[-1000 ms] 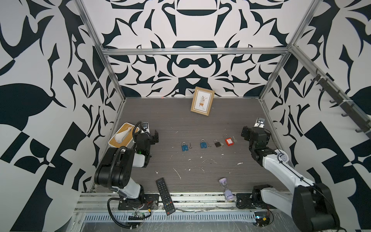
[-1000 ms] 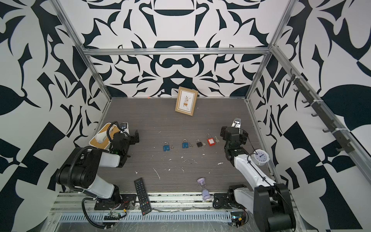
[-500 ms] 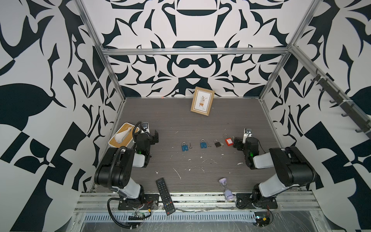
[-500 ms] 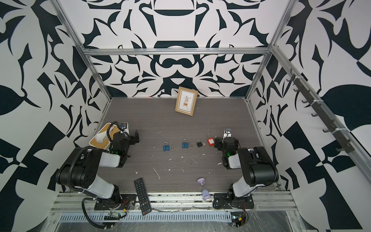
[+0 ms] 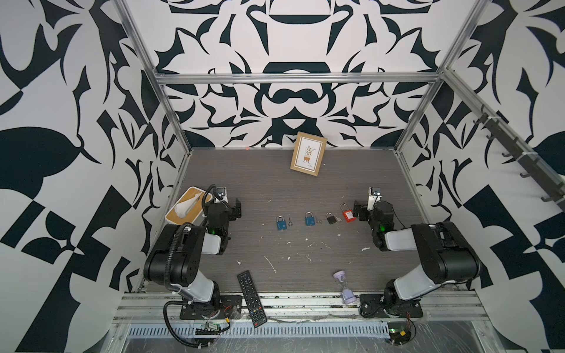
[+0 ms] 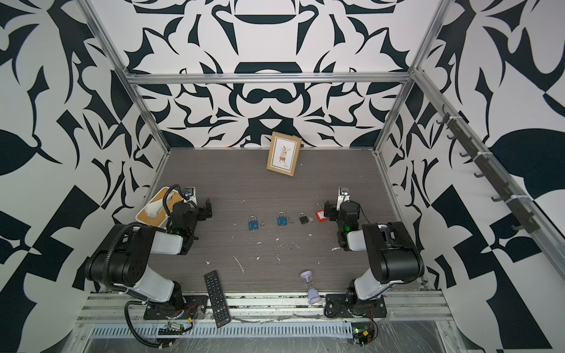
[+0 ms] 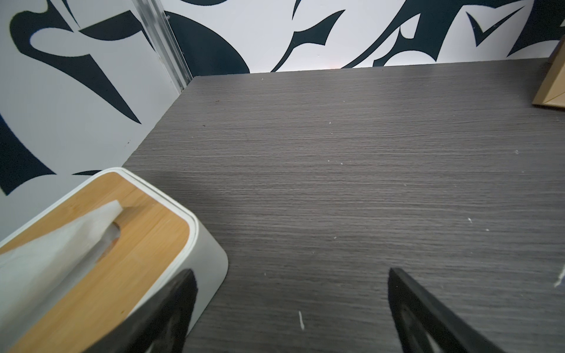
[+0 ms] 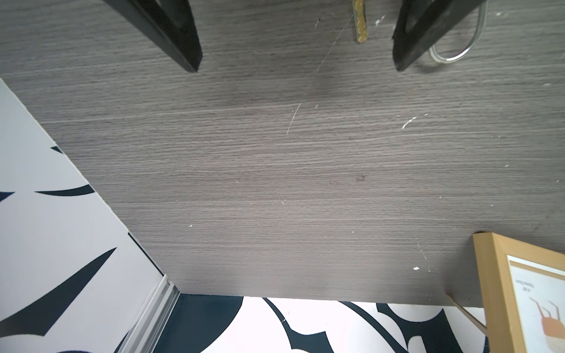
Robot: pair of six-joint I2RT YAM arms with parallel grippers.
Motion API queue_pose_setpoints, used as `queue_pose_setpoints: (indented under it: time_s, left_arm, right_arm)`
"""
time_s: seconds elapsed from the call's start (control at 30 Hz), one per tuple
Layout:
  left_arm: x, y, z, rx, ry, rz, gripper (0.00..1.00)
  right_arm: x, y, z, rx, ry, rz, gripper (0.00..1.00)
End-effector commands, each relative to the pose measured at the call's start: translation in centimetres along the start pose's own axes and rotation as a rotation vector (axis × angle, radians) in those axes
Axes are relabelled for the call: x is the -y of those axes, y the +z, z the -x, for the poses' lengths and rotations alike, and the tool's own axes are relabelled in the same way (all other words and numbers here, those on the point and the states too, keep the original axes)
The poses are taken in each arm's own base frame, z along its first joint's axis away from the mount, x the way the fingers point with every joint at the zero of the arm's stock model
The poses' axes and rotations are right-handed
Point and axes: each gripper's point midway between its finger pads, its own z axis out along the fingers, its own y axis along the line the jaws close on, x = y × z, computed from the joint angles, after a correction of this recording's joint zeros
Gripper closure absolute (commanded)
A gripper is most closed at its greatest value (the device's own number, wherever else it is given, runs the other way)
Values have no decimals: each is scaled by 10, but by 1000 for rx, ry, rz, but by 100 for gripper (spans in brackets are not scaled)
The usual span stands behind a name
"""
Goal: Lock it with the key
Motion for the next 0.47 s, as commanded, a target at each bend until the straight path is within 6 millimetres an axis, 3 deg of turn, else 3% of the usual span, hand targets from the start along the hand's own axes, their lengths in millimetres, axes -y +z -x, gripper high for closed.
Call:
queue_pose_setpoints:
  time_s: [0.0,0.43]
  left_arm:
    - [0,3,9,21,-13,-3,0]
    - [-2,5,7,2,-64,-68,1]
  right_arm:
    - [0,-2,12,42,1,6,1]
    - [-1,-2,13,42,-4,9,1]
